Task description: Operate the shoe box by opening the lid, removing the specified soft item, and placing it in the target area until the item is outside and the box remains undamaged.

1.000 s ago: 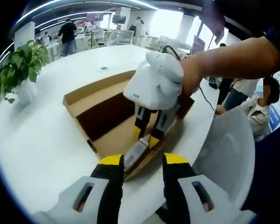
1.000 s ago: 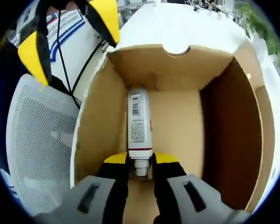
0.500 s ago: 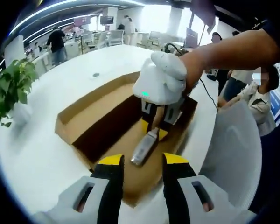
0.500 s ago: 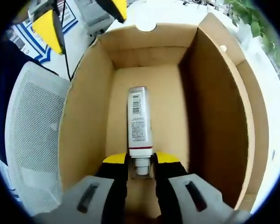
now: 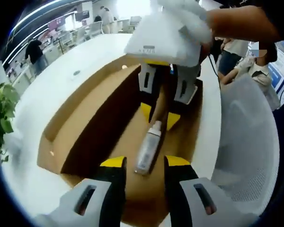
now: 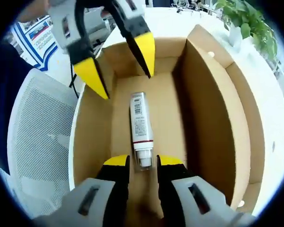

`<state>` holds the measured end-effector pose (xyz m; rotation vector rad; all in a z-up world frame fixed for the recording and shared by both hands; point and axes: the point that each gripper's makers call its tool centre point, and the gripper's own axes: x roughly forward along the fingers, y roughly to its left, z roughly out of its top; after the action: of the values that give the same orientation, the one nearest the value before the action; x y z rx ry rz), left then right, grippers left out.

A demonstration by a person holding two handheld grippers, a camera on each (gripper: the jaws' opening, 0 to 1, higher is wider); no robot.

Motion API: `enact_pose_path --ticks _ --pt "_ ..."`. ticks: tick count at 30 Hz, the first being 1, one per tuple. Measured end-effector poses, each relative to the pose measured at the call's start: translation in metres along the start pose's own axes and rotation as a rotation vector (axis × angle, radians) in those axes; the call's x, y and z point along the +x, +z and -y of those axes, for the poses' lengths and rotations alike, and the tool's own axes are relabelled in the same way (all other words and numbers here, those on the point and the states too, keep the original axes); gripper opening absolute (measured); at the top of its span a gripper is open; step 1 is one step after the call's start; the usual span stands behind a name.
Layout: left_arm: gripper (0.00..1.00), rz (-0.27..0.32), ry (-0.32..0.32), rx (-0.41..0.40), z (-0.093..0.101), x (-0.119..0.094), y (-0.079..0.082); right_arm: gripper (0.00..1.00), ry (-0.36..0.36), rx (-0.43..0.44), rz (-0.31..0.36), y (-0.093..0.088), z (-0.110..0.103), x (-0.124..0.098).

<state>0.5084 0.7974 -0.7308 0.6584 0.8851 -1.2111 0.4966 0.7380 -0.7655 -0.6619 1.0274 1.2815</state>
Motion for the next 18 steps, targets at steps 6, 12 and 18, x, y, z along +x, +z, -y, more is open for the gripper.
enact_pose_path --ticks 6,12,18 --pt "0.29 -0.055 -0.062 0.053 0.006 0.025 -0.004 0.21 -0.053 0.059 0.096 0.004 -0.001 -0.027" --pt "0.28 -0.117 -0.097 0.136 0.012 0.045 -0.009 0.2 -0.083 0.091 0.137 -0.005 -0.009 -0.045" --pt "0.28 -0.188 -0.109 0.2 0.012 0.06 -0.017 0.19 -0.088 0.136 0.152 -0.022 -0.014 -0.05"
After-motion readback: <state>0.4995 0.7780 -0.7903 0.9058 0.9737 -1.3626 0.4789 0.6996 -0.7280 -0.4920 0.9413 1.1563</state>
